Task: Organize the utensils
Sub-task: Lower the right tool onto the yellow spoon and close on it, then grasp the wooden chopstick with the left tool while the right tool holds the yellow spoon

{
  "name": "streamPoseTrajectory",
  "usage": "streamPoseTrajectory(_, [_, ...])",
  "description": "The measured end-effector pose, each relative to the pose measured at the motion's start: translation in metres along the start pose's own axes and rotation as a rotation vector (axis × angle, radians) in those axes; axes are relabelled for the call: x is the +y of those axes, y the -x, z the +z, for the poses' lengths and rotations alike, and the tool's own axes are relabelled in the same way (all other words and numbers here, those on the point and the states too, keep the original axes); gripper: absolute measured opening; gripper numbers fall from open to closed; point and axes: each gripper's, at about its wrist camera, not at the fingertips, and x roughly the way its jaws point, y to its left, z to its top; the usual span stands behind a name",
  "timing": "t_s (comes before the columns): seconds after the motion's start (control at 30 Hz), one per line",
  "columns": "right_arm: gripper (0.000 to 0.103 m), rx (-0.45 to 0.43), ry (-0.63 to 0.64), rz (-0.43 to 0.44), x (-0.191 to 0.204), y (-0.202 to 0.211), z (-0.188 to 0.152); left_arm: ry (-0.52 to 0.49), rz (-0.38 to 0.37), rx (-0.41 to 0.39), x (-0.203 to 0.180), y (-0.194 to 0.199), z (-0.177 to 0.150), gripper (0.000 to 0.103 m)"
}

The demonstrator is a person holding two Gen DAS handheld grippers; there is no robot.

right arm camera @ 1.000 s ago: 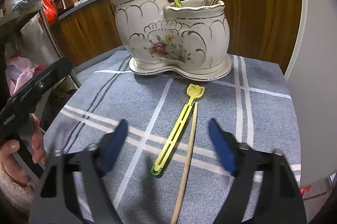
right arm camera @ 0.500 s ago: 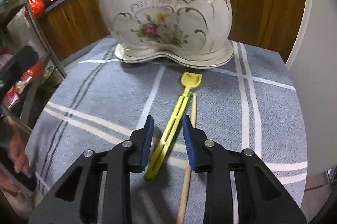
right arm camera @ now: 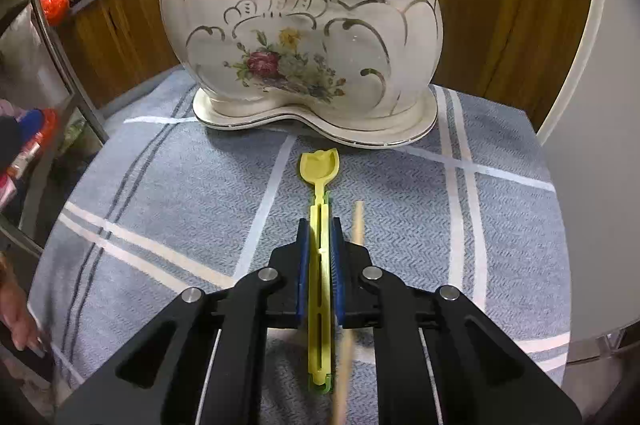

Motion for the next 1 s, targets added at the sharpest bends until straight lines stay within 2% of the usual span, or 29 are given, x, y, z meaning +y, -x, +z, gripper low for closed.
streamPoseTrajectory(0.13, [0.01,-0.015,-0.019,0.093,-0.006,0.015,-0.006,-0.006,0.024,0.017,-0.006,0.002,-0.001,0.098])
streamPoseTrajectory(0.27, [0.01,-0.08,-0.037,0.157,-0.02,0.048,-0.01,-0.005,0.042,0.05,-0.02,0.005,-0.006,0.098])
streamPoseTrajectory(0.43, [0.01,-0.157,-0.061,0.133,-0.047,0.079,-0.015,-0.02,0.047,0.139,-0.046,-0.002,-0.018,0.098])
streamPoseTrajectory(0.67, [0.01,-0.2,-0.096,0.103,-0.078,0.095,-0.022,-0.028,0.029,0.268,-0.093,-0.026,-0.034,0.098])
streamPoseTrajectory(1.0, [0.01,-0.235,-0.16,0.136,-0.106,0.104,-0.027,-0.096,0.014,0.415,-0.144,-0.062,-0.047,0.094])
